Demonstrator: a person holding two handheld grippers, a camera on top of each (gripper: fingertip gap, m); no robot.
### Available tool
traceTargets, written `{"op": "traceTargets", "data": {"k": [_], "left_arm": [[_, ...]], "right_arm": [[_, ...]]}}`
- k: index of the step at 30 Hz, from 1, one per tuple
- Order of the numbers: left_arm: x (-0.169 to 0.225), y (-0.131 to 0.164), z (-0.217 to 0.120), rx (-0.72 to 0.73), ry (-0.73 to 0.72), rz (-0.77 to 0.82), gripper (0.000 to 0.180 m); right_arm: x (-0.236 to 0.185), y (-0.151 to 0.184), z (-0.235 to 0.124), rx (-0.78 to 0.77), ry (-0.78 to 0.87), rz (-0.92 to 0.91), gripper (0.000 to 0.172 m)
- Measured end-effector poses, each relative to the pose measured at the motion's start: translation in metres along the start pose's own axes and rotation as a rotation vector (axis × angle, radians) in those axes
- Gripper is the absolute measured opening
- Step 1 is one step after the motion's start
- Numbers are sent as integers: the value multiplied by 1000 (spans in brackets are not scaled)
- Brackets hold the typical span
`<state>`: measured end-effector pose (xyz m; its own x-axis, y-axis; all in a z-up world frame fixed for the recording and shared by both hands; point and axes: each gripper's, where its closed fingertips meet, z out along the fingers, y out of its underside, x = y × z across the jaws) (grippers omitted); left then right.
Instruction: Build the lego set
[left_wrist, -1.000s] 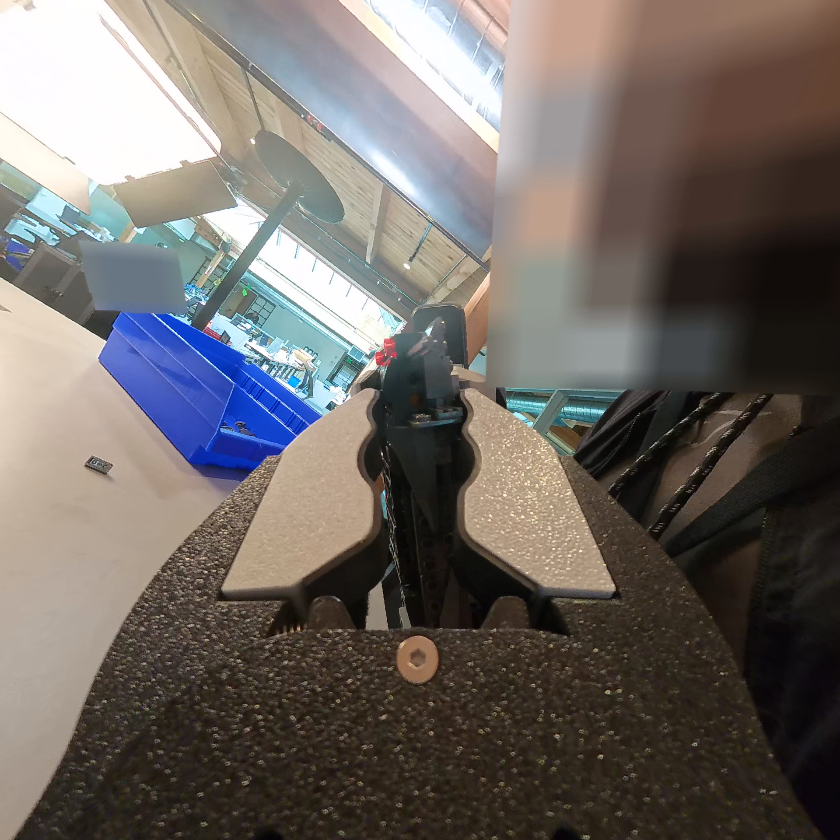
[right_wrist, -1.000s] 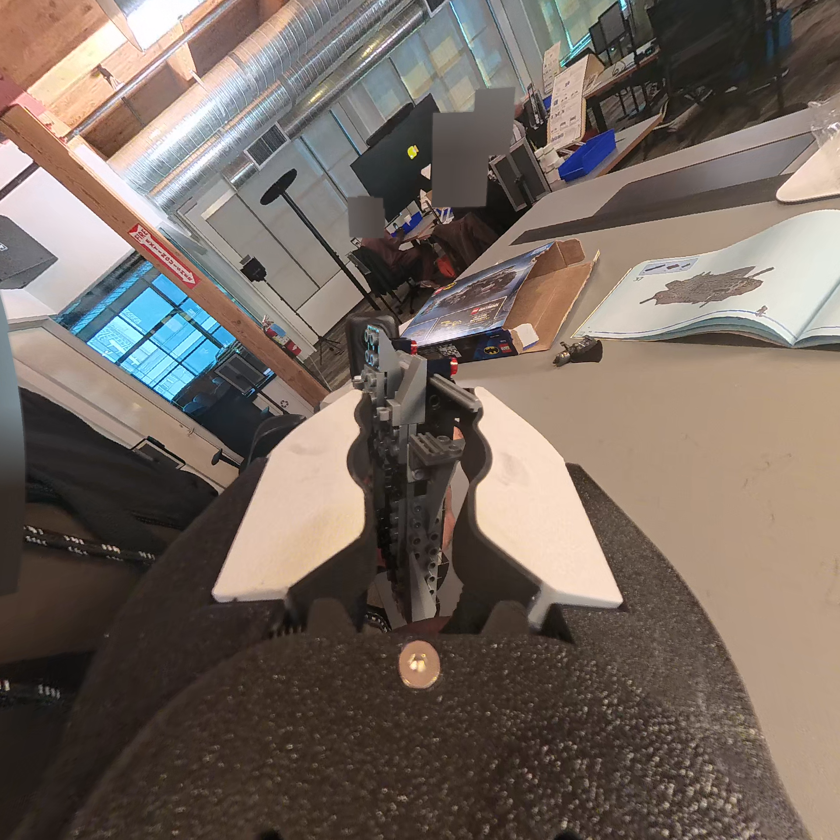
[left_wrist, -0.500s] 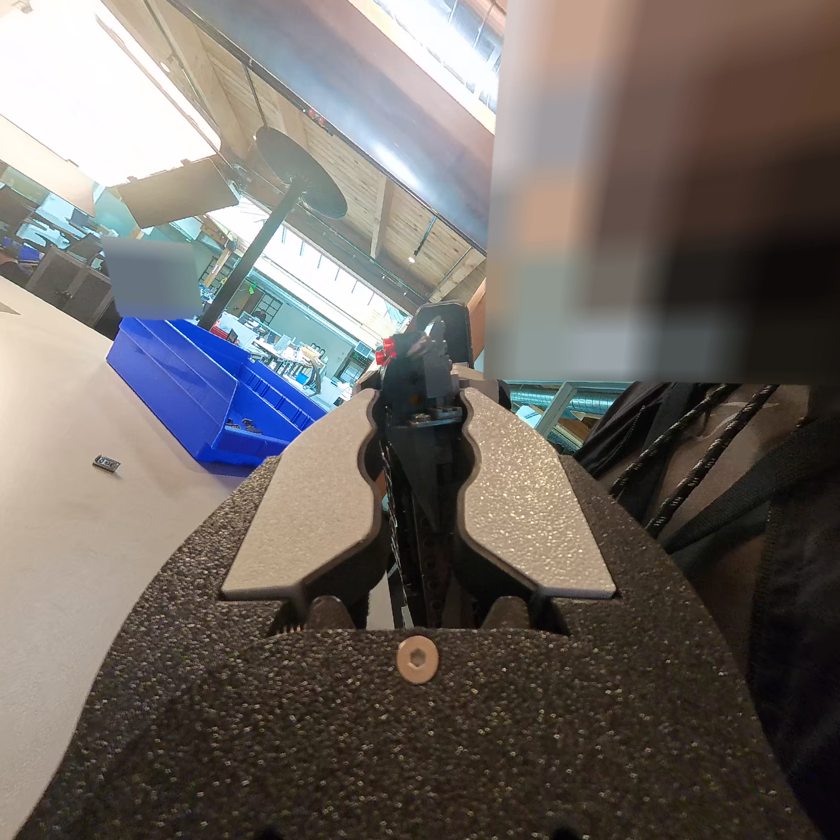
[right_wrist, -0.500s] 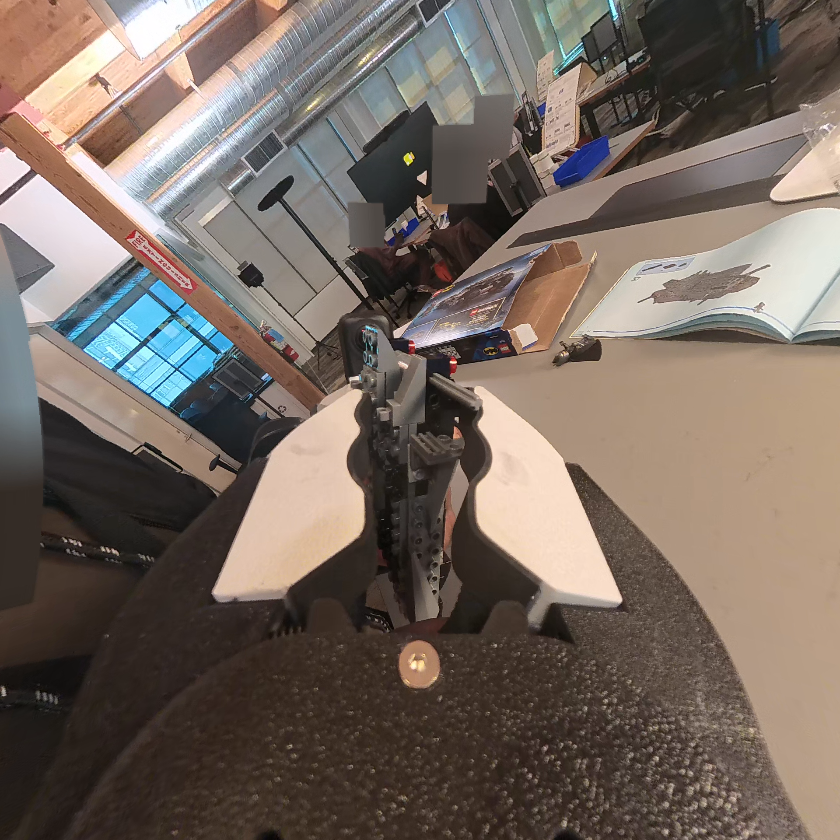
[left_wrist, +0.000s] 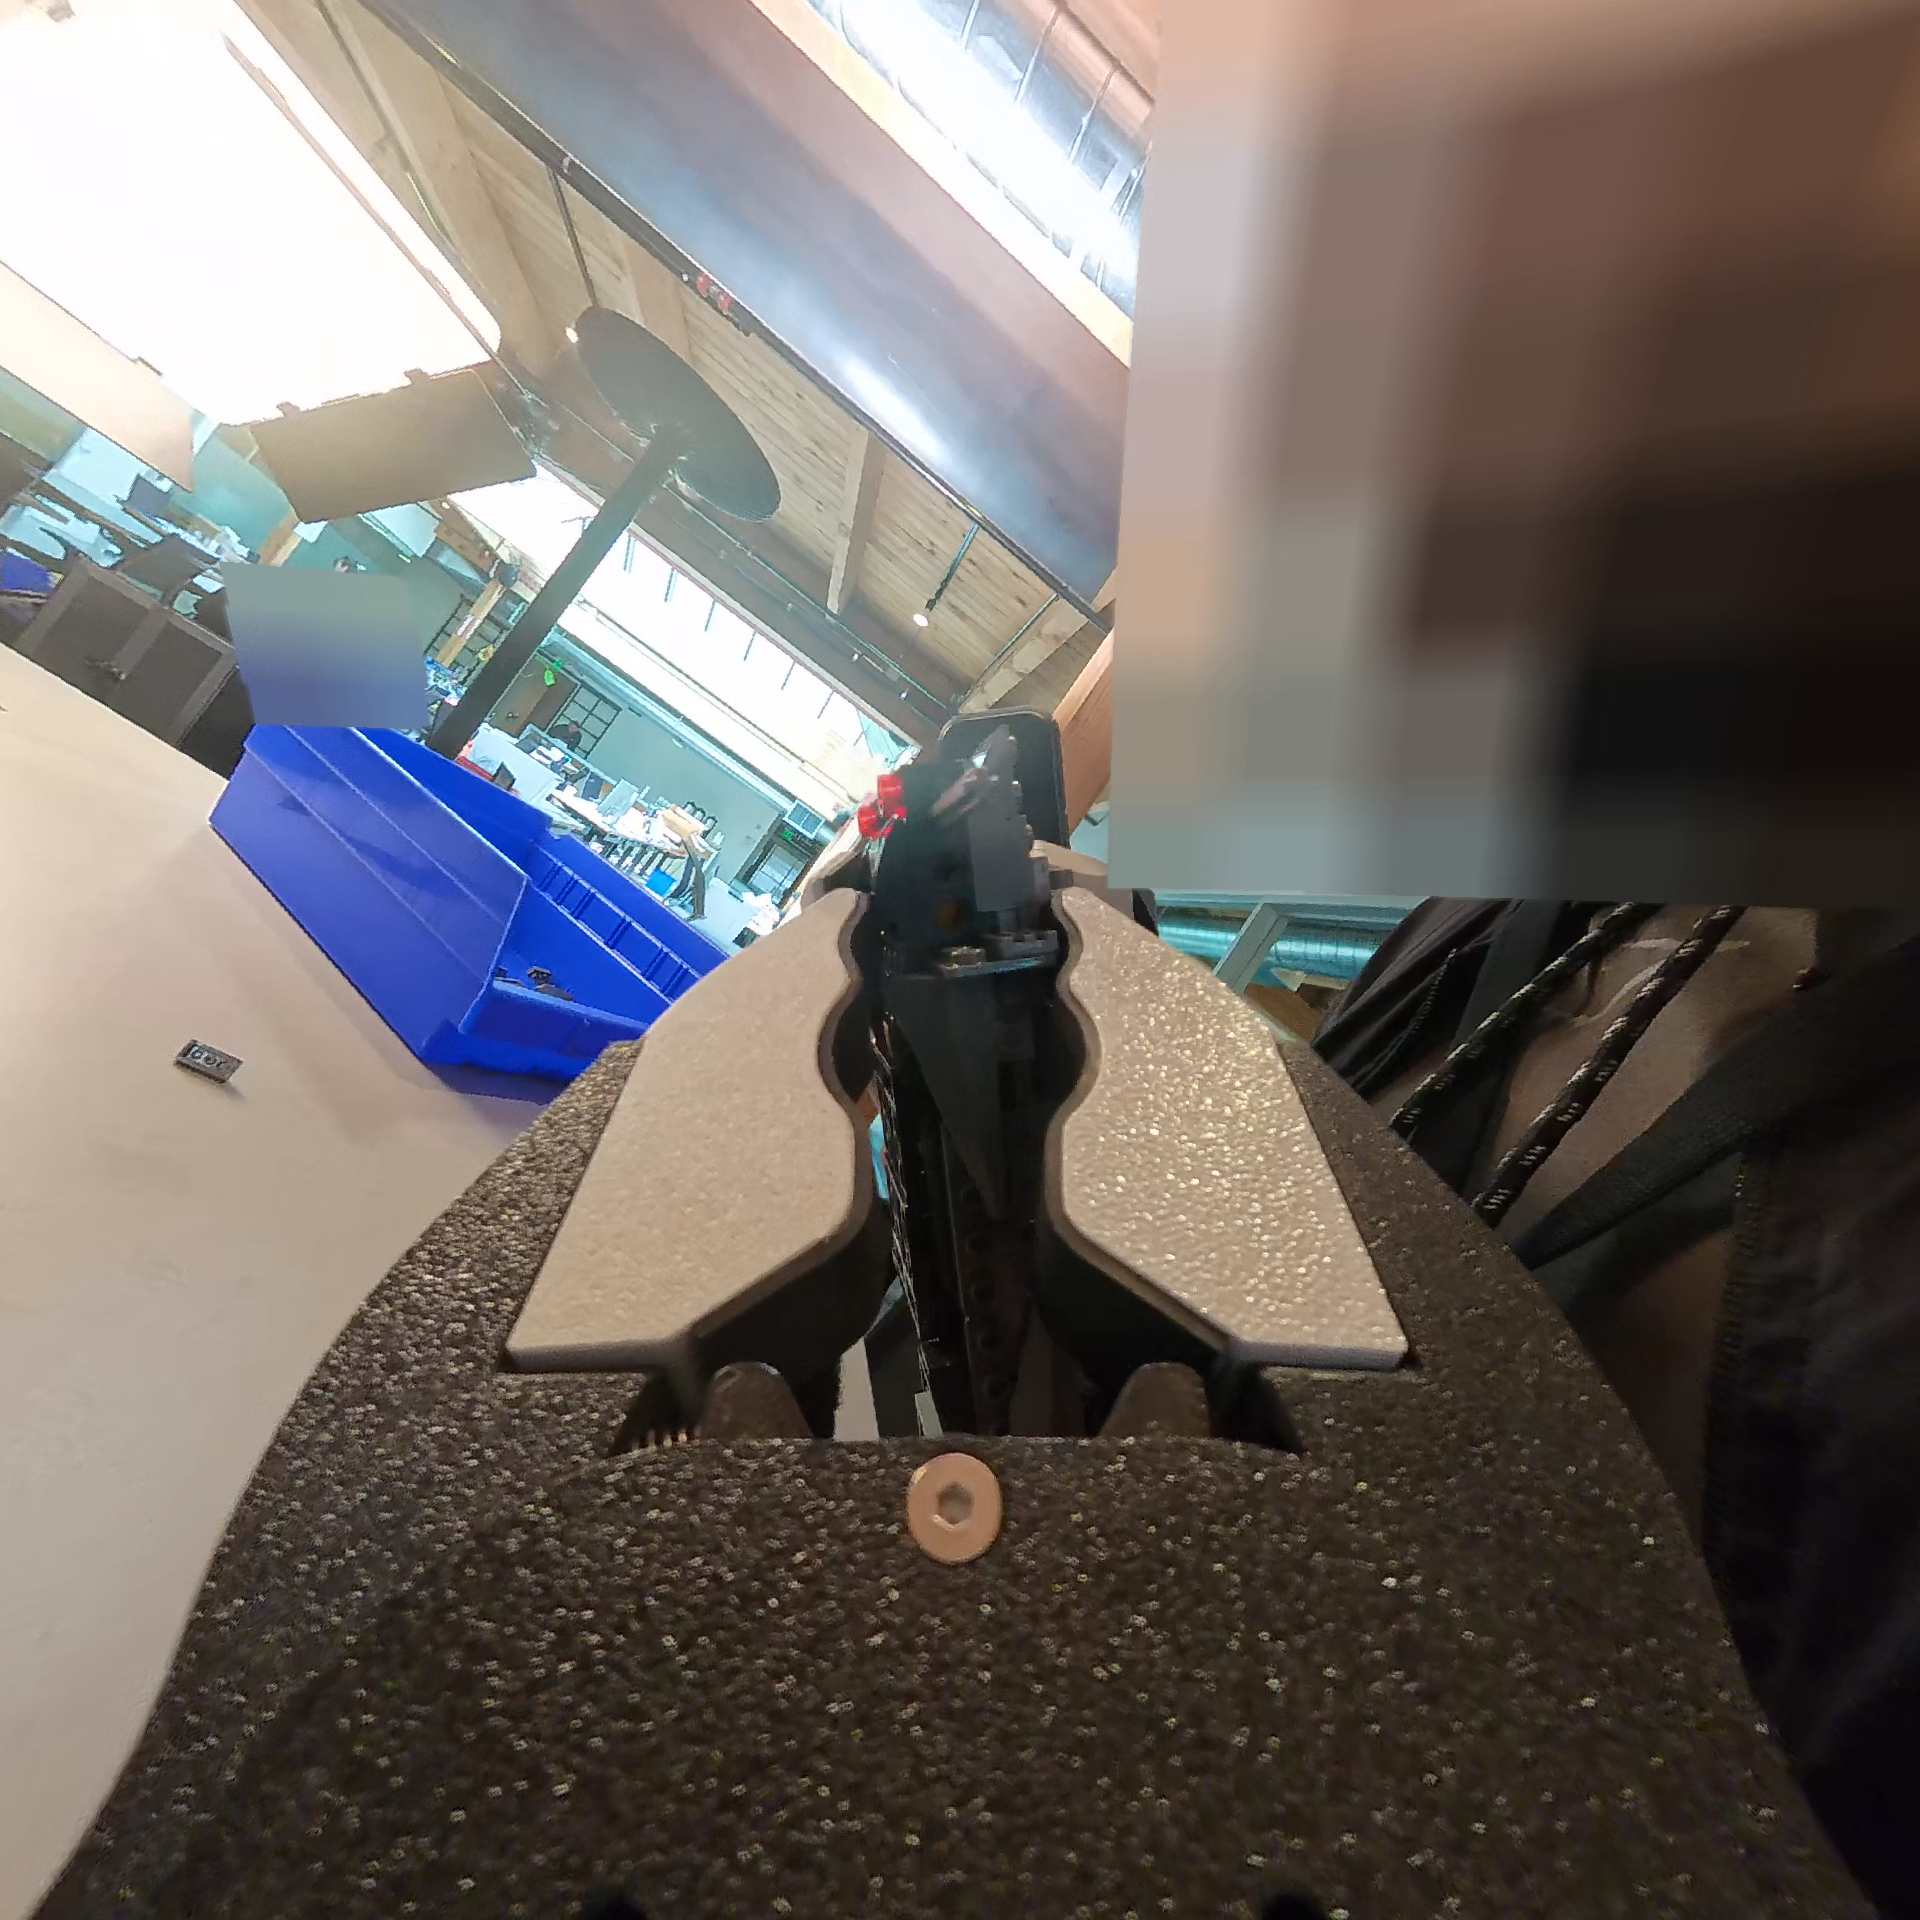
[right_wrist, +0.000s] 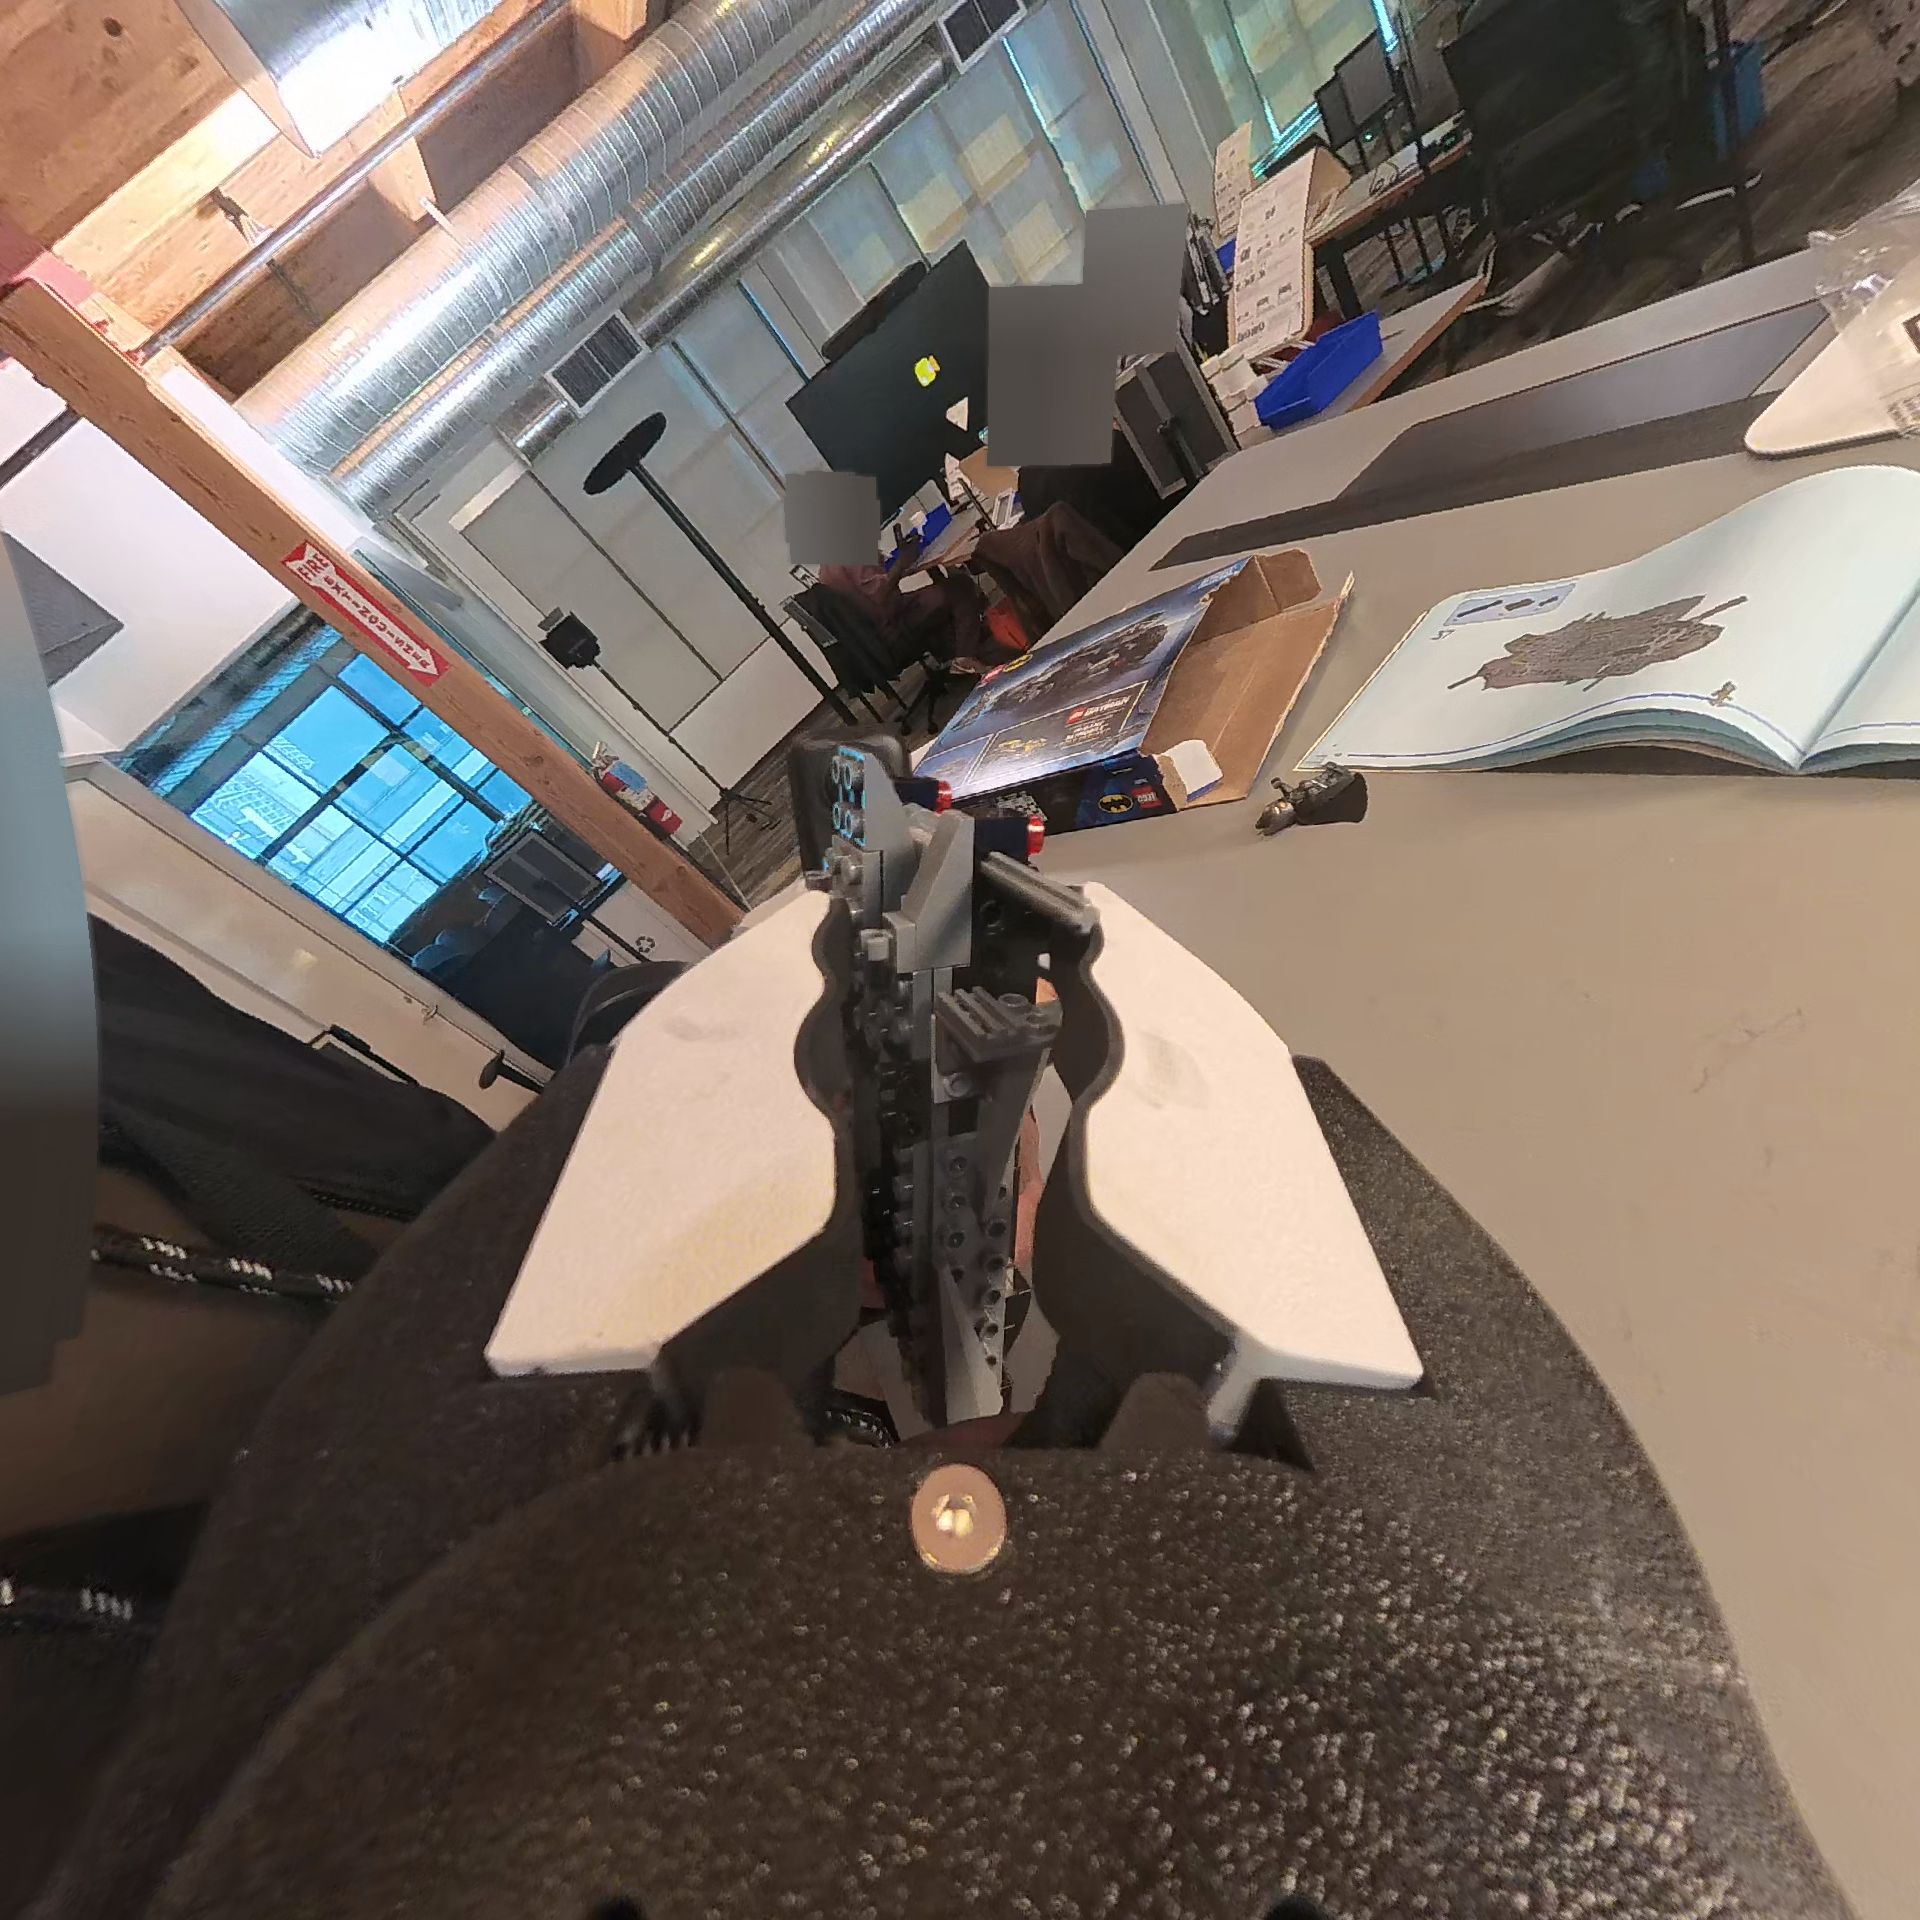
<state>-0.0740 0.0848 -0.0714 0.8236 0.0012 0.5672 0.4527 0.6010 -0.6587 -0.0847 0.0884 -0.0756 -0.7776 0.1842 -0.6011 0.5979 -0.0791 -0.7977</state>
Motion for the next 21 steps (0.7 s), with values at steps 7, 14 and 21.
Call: {"op": "traceTargets", "data": {"k": [7,14,21], "left_arm": [[1,-2,-3,55,84,-95,31],[4,-1,-3,51,139,-130,31],[6,-1,-3,34,164,-126,31]], "right_arm": [[-4,4,4,-28,-35,43,38],[-7,4,4,-30,-39,0,37],[-10,4,3,-31,-31,-49,37]]}}
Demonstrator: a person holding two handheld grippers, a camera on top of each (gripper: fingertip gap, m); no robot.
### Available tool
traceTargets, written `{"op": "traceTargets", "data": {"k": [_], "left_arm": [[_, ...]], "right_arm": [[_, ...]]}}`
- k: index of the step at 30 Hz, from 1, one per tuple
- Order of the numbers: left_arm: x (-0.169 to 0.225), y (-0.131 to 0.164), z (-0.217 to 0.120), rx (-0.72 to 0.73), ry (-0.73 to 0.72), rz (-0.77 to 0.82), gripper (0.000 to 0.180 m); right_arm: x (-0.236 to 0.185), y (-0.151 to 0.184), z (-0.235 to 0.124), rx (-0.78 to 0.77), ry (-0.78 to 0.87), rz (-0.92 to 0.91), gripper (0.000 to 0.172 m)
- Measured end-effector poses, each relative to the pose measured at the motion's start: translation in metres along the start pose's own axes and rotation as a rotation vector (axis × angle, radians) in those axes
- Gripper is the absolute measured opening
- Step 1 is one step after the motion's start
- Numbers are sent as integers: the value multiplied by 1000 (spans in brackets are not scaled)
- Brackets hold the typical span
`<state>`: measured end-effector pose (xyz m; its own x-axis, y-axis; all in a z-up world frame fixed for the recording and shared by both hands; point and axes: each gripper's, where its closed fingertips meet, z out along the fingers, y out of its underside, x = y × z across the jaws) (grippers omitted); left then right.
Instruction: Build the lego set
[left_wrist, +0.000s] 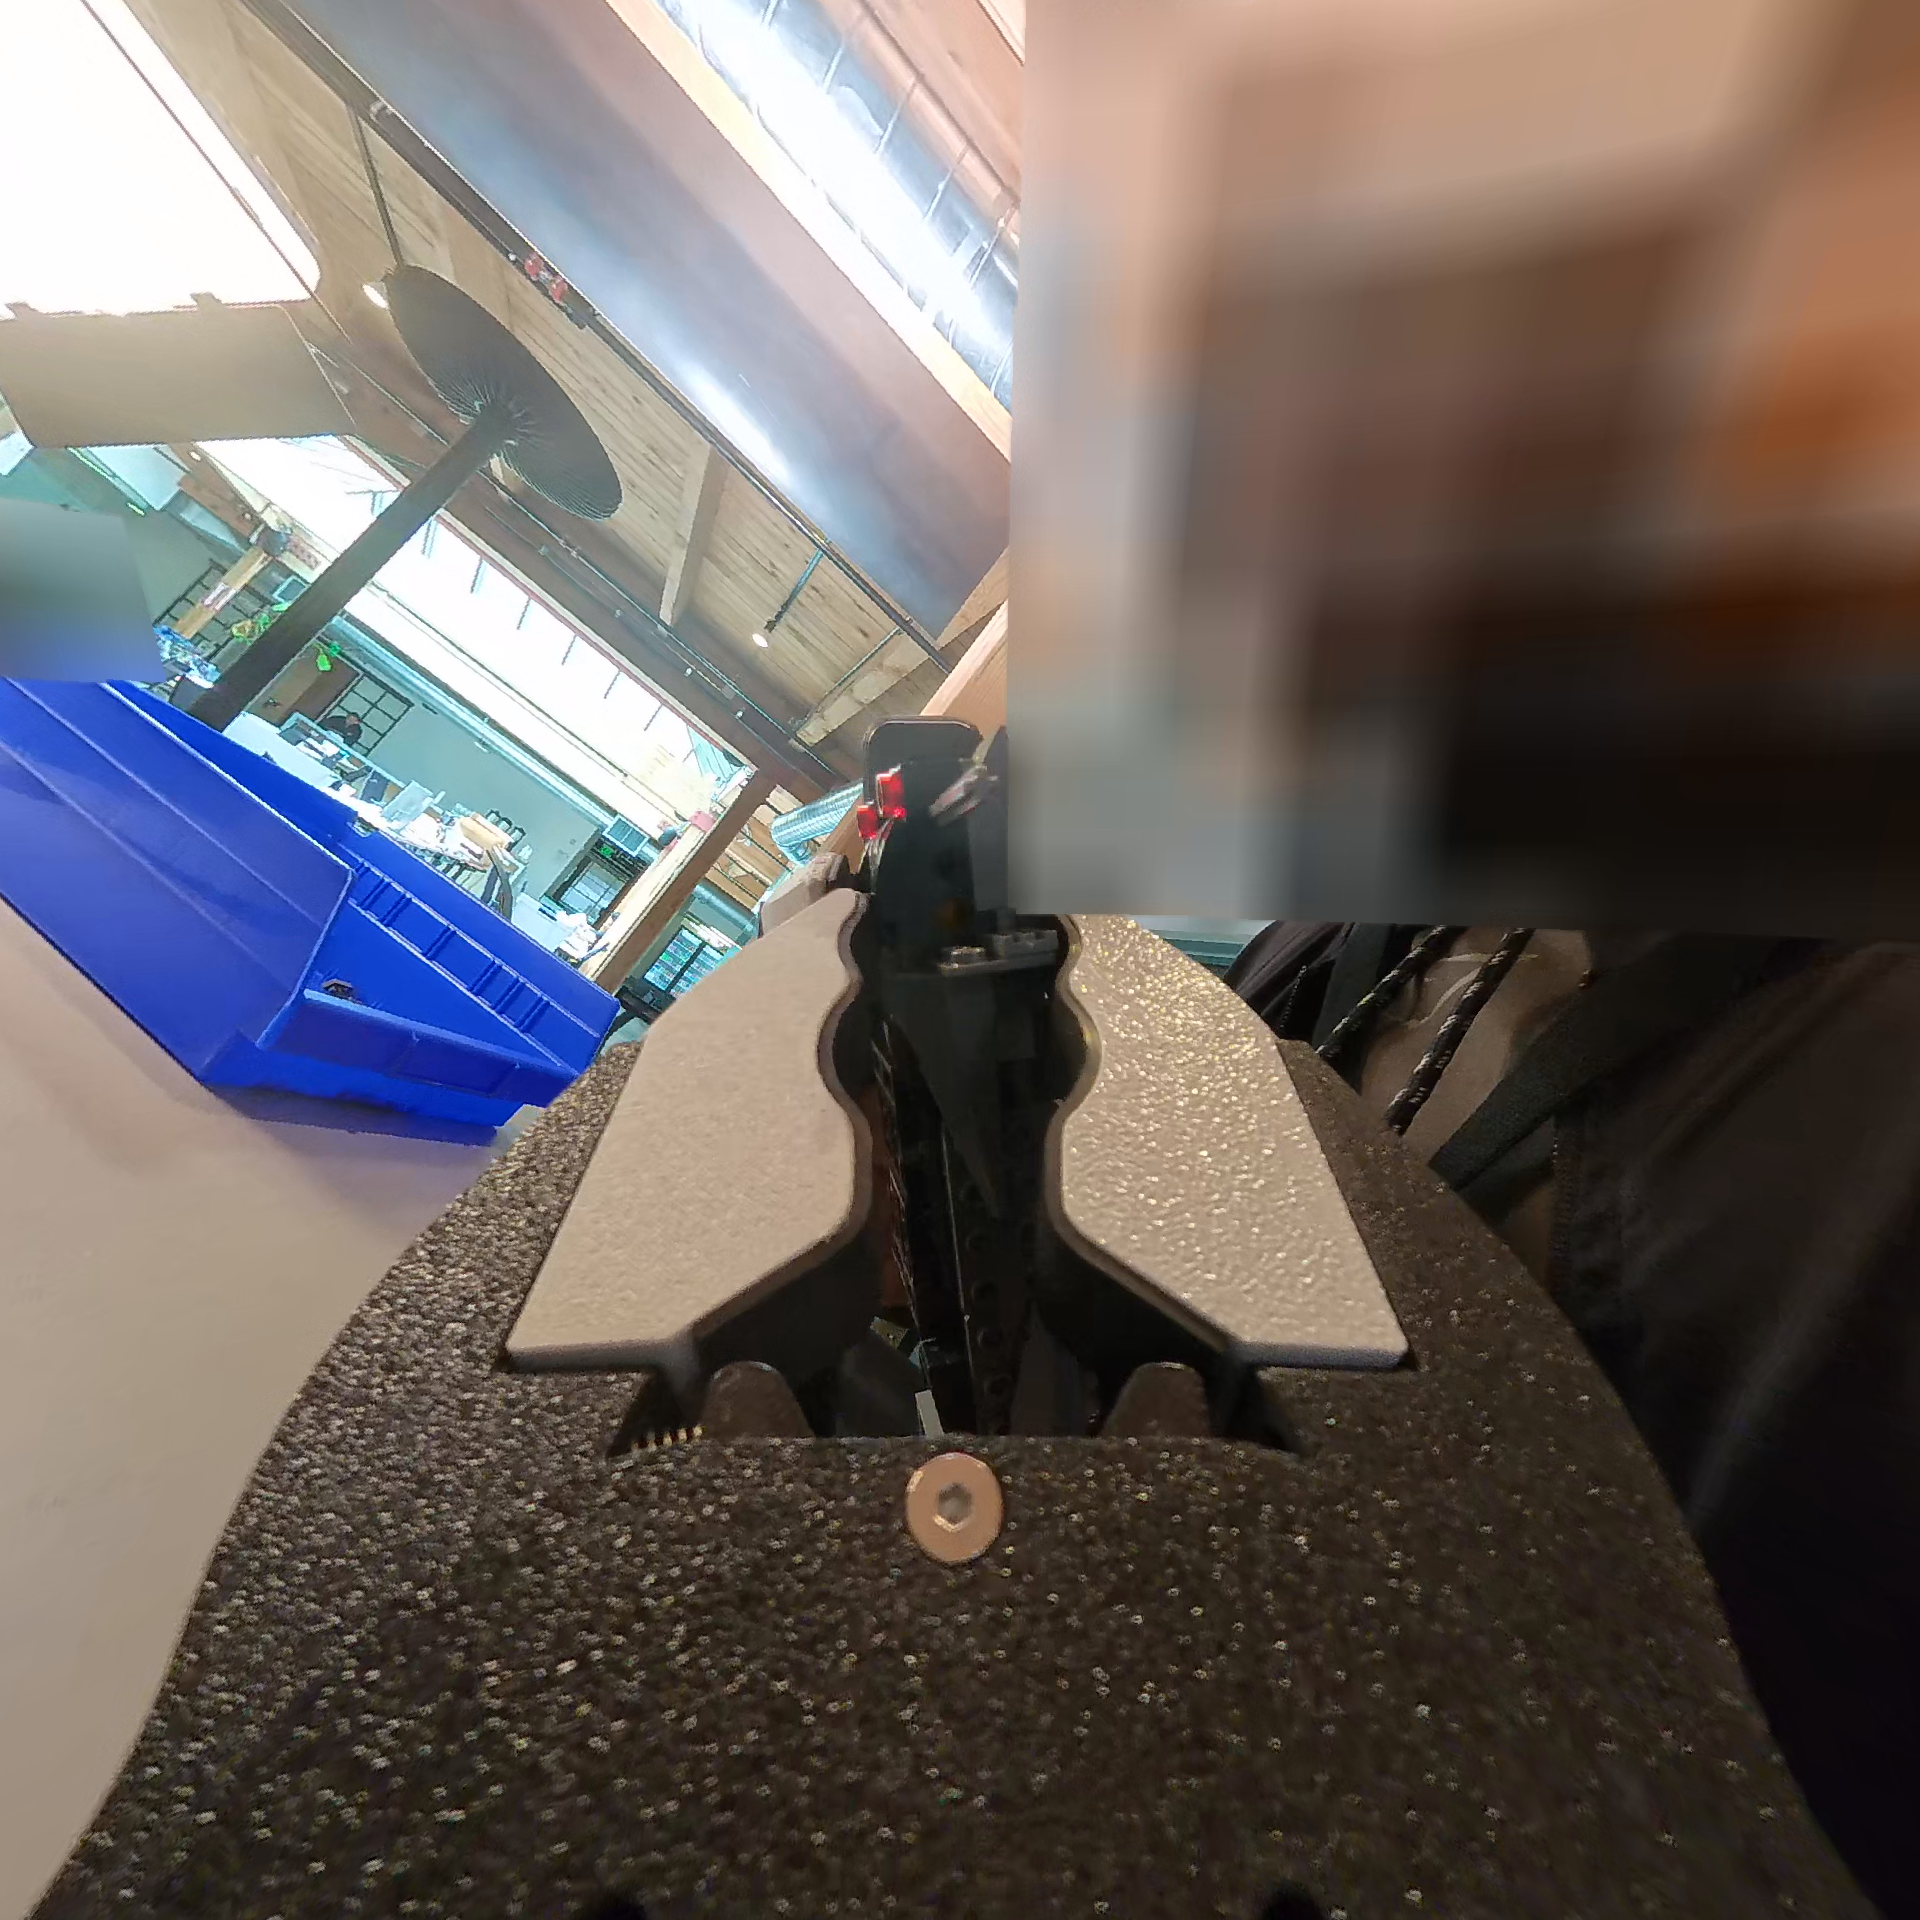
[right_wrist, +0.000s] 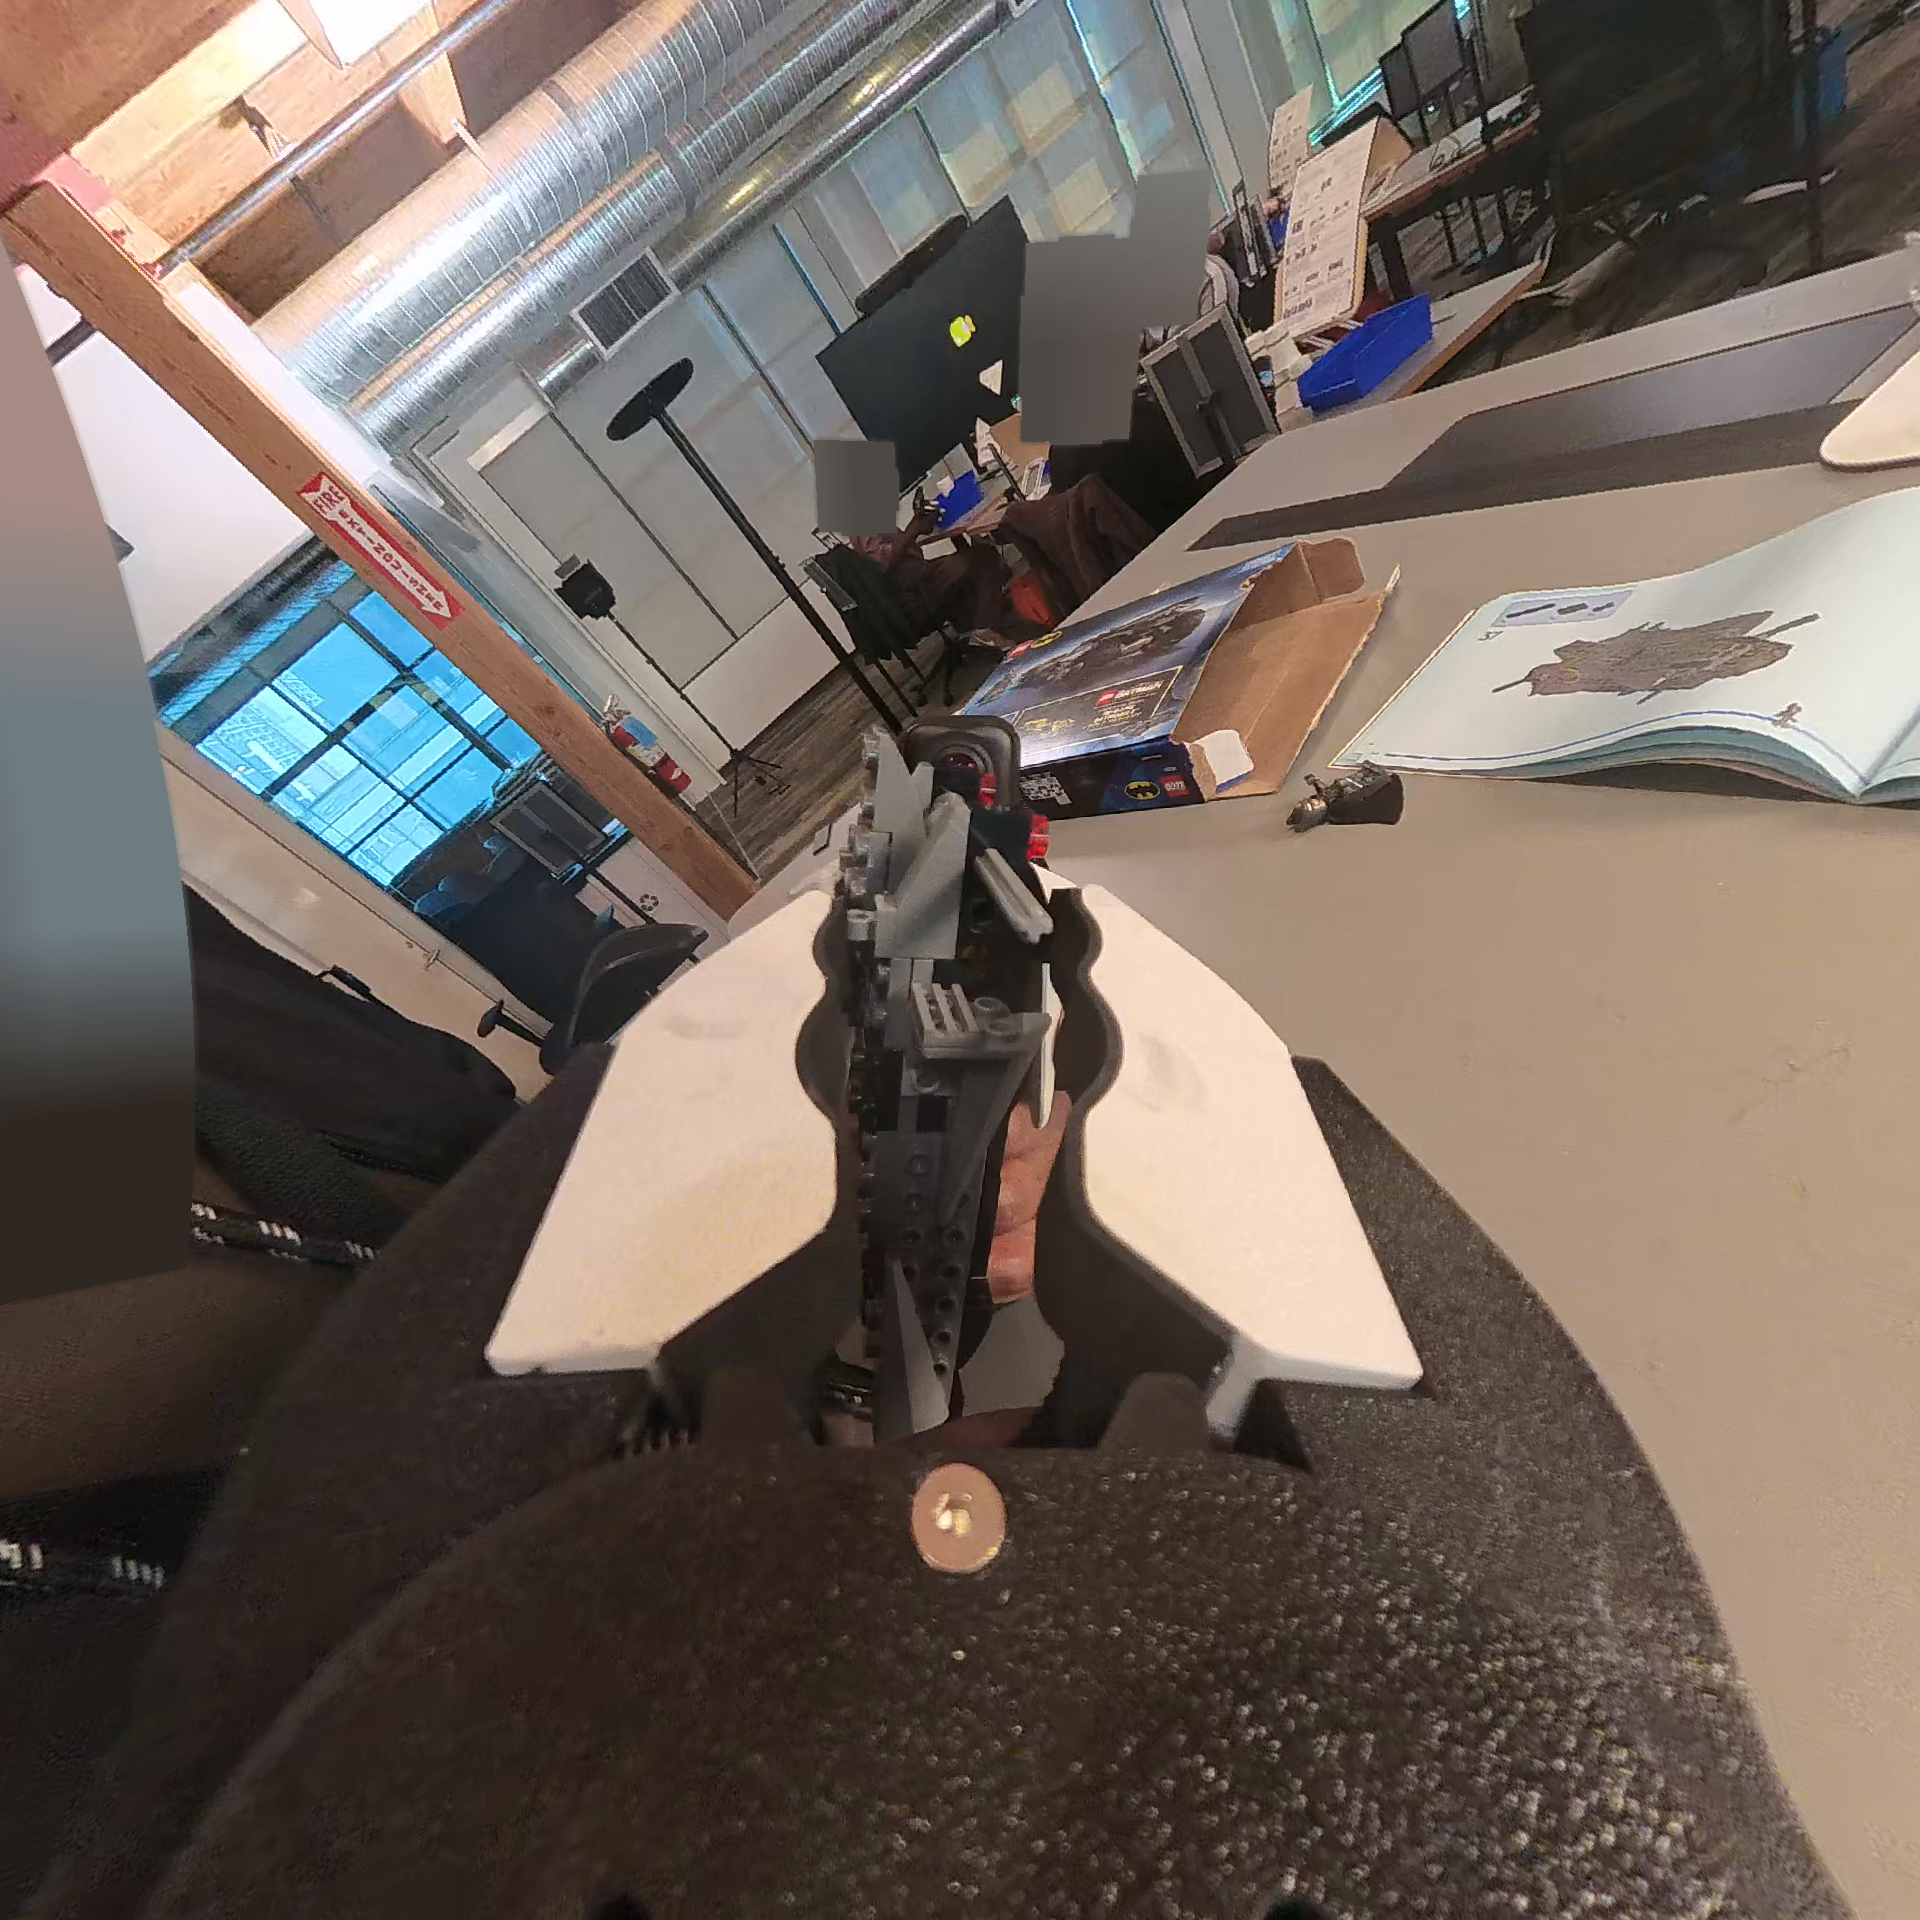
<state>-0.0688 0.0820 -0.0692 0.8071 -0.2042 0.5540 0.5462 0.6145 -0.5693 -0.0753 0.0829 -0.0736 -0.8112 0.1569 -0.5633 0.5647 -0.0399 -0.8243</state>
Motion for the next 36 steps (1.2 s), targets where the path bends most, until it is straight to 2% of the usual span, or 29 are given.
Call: {"op": "traceTargets", "data": {"k": [36], "left_arm": [[-4,4,3,-36,-58,6,33]], "right_arm": [[5,0,-4,44,-1,28,36]]}}
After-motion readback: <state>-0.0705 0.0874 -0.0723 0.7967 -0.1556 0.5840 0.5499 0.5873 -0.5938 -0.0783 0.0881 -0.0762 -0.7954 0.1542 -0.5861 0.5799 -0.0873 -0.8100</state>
